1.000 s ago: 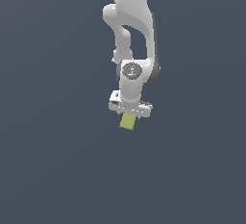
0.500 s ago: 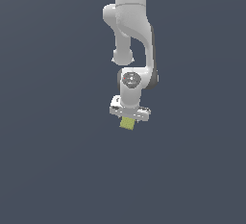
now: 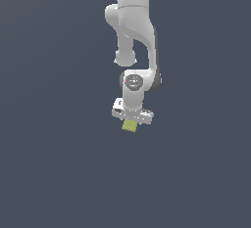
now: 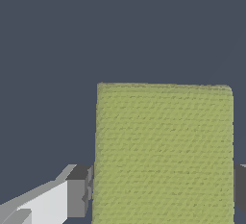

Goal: Pick up the object and move it to a goal position.

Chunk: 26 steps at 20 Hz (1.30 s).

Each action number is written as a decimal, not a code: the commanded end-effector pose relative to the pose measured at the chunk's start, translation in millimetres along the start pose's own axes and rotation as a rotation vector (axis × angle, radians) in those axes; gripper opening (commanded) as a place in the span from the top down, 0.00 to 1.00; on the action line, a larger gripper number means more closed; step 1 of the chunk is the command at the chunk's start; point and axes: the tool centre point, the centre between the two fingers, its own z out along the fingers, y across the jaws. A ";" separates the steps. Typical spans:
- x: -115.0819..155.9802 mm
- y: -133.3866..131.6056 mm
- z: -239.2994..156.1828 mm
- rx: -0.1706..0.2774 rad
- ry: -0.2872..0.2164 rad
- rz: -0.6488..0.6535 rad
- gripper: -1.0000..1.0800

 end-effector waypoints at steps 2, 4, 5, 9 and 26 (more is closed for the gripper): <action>0.4 -0.2 1.2 0.000 0.000 -0.001 1.00; -0.2 -0.4 0.1 0.000 0.000 -0.001 1.00; -0.2 -0.4 -0.2 0.000 0.000 -0.001 1.00; -1.0 -0.6 -6.1 0.000 0.000 -0.001 1.00; -15.6 -3.5 -123.7 0.000 0.000 -0.001 1.00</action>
